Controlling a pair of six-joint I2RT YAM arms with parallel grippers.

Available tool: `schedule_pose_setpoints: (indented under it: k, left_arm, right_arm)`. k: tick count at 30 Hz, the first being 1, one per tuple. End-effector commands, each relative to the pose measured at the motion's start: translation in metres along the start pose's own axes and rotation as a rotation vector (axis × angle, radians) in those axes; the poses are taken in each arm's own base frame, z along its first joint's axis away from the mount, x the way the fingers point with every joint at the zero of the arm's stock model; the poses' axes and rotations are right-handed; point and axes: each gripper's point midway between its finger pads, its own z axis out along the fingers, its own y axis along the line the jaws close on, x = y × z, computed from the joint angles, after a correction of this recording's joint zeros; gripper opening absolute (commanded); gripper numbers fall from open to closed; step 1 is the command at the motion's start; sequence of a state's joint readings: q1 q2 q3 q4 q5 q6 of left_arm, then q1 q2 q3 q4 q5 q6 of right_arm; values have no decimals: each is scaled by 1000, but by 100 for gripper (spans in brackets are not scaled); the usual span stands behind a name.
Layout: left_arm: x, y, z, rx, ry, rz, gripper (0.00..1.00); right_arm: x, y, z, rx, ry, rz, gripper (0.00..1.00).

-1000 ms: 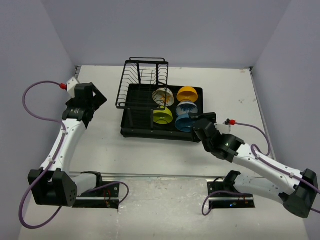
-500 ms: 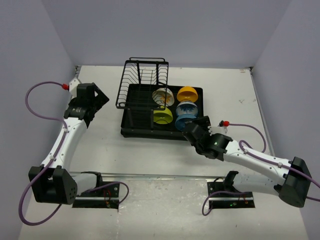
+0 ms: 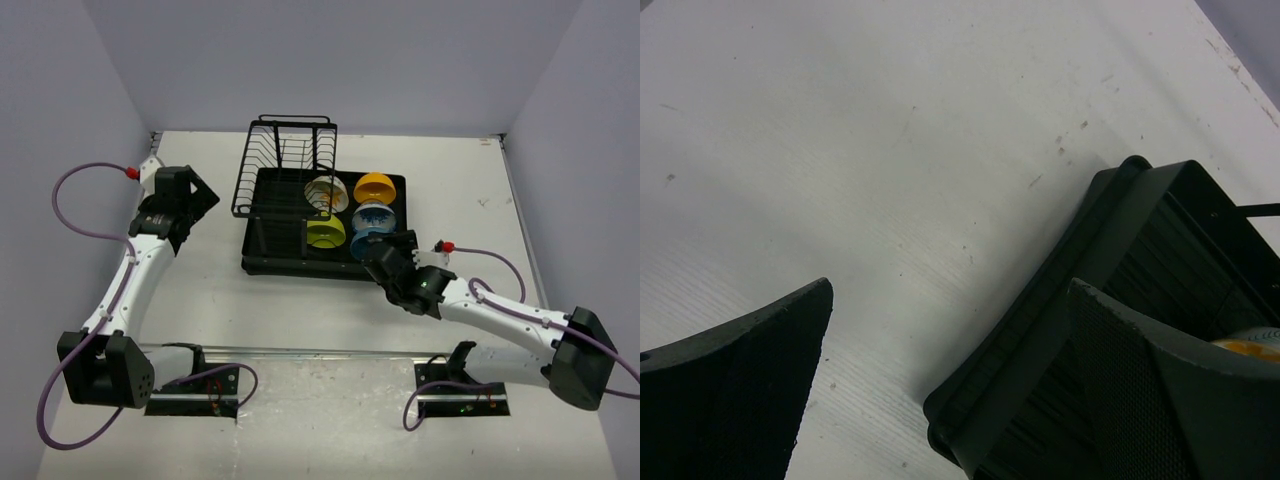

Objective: Unload the bowls from the dish rack

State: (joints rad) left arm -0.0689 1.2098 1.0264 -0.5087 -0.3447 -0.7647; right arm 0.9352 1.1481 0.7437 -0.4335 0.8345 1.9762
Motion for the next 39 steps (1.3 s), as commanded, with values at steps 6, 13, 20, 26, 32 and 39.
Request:
schedule_pose_setpoints:
  k: [6, 13, 20, 26, 32, 39]
  left_arm:
    - [-19, -13, -6, 35, -60, -9, 100]
    - [-18, -10, -6, 29, -62, -9, 100]
    - [-22, -9, -8, 23, -74, -6, 100]
    - [-23, -4, -11, 6, -84, 7, 100]
    - [-16, -3, -10, 15, -67, -7, 100]
    - [-15, -1, -11, 13, -69, -5, 100]
  right_arm:
    - [-15, 43, 14, -84, -12, 278, 69]
    - [-18, 48, 27, -78, -11, 282, 68]
    - [-7, 51, 38, -60, -2, 300, 60]
    - [-7, 46, 43, -43, -21, 302, 51]
    - [-7, 39, 45, -37, -23, 303, 35]
    - [-9, 24, 47, -22, -26, 322, 5]
